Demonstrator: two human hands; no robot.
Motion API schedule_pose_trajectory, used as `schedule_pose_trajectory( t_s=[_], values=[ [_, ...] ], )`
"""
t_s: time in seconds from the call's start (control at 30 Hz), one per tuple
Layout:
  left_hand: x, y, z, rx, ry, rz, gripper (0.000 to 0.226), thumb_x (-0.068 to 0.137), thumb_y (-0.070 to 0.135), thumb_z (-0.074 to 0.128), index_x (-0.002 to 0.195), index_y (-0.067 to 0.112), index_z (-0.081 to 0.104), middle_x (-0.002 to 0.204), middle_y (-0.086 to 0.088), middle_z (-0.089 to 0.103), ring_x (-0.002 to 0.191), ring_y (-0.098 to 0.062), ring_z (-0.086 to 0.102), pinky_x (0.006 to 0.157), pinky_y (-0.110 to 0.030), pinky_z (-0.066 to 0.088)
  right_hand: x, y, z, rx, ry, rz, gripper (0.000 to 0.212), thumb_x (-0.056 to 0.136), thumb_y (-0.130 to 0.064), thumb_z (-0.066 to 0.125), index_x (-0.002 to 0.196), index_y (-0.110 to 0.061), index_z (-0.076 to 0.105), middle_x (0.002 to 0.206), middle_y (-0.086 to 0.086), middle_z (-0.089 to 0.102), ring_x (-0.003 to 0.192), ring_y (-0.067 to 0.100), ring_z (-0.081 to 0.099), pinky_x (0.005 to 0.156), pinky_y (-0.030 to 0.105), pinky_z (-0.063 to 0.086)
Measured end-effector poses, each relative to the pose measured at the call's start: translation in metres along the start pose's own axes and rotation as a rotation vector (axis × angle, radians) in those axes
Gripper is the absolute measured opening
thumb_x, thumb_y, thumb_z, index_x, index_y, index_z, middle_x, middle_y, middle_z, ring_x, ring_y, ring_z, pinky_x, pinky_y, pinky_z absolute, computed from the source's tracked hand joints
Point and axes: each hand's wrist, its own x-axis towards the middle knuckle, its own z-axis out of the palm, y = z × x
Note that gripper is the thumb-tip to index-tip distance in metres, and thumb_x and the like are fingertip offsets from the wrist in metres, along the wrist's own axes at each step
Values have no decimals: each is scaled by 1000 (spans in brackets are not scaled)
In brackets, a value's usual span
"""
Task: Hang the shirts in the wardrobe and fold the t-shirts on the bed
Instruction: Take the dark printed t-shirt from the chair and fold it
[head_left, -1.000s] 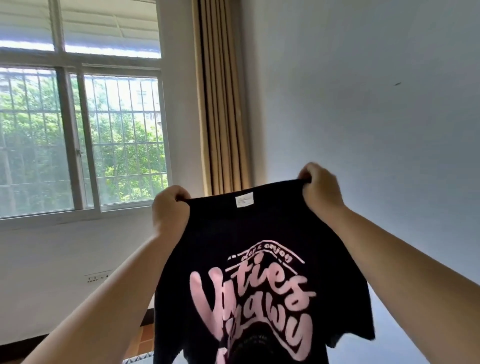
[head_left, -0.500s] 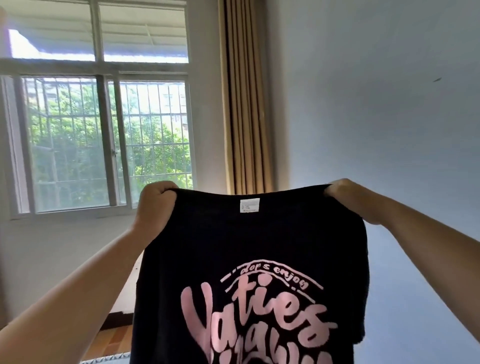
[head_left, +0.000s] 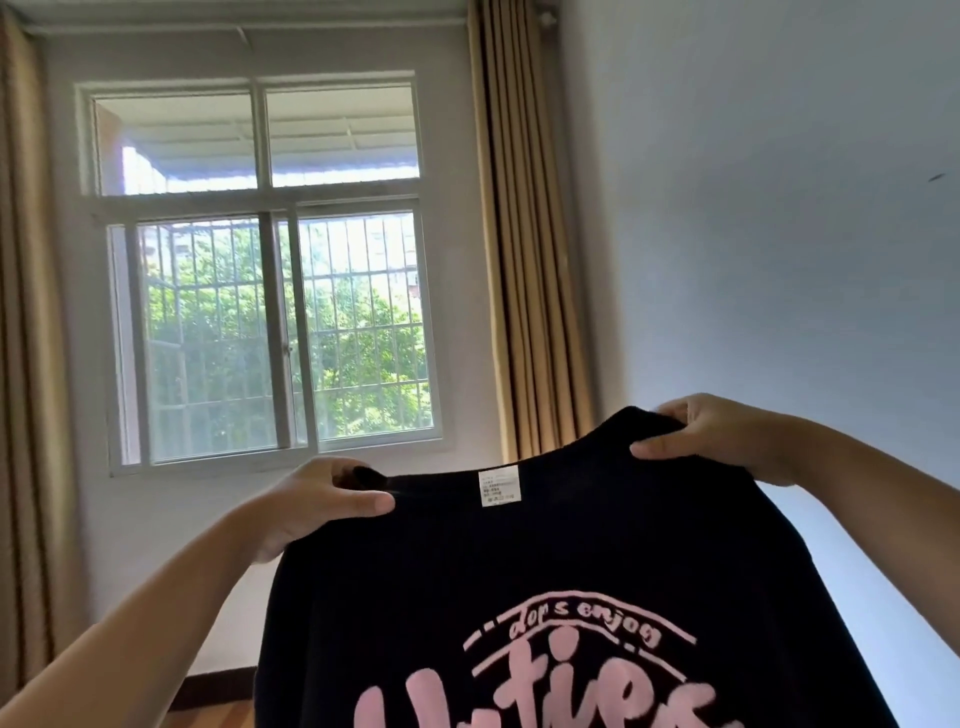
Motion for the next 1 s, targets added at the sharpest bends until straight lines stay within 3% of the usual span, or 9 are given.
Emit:
schedule_pose_trajectory(
  t_s=[0.2, 0.33, 0.4, 0.47, 0.53, 0.6, 0.73, 0.87, 1.0],
  values=[
    [-8, 6, -16, -118, -42, -29, 105, 27, 51, 92, 109, -5, 59, 99, -23, 68, 90, -35, 66, 83, -41, 54, 16, -2, 8, 82, 279, -170, 11, 88, -21, 63, 90, -12, 67, 68, -2, 70, 59, 9, 67, 52, 17, 49],
    [-10, 14, -20, -148, -33, 5, 62, 58, 45, 84, 106, 10, 65, 98, -9, 72, 89, -22, 69, 76, -29, 56, 28, -8, 18, -190, 395, -214, 20, 93, -24, 58, 73, -20, 59, 63, -5, 58, 54, 5, 55, 49, 11, 38],
    [-6, 18, -15, 39, 113, 16, 18, 88, 24, 62, 98, 9, 65, 91, -7, 71, 81, -16, 67, 77, -28, 51, 35, -11, 23, -336, 418, -202, 26, 94, -22, 56, 68, -21, 53, 61, -5, 53, 56, 7, 50, 50, 14, 32],
    [5, 19, -15, 195, 427, 87, 19, 97, 15, 48, 95, 5, 63, 91, -13, 66, 84, -23, 62, 80, -33, 47, 42, -23, 25, -405, 516, -261, 24, 95, -21, 54, 71, -19, 54, 64, -5, 52, 62, 12, 51, 51, 18, 30],
    [9, 34, -15, 234, 771, 258, 20, 99, 15, 43, 92, 4, 59, 83, -12, 60, 76, -22, 55, 69, -21, 43, 50, -47, 26, -360, 716, -392, 17, 96, -20, 52, 80, -13, 57, 67, -5, 52, 68, 16, 51, 54, 19, 32],
    [11, 49, -18, 208, 809, 362, 22, 100, 16, 41, 90, 3, 55, 77, -11, 54, 68, -17, 49, 59, -17, 36, 58, -69, 32, -248, 850, -483, 13, 96, -21, 50, 87, -13, 56, 71, -4, 51, 69, 15, 49, 55, 21, 31],
    [13, 36, -25, 526, 575, 195, 24, 99, 22, 44, 94, 4, 59, 85, -9, 61, 81, -23, 56, 67, -22, 39, 76, -56, 54, -629, 466, -273, 17, 95, -23, 53, 100, -9, 62, 85, 2, 56, 89, 24, 57, 71, 28, 37],
    [-6, 23, -43, 548, 750, 178, 24, 99, 25, 44, 90, 8, 57, 75, -3, 57, 71, -17, 53, 59, -19, 38, 65, -53, 57, -519, 599, -334, 18, 96, -27, 49, 96, -12, 59, 81, 1, 56, 82, 22, 55, 70, 28, 35],
    [-27, 32, -48, 653, 911, 214, 26, 97, 32, 46, 86, 10, 51, 66, 2, 51, 61, -11, 47, 54, -20, 33, 56, -75, 75, -467, 541, -436, 20, 96, -29, 50, 77, -22, 53, 72, -6, 54, 71, 12, 52, 65, 28, 35]
  ],
)
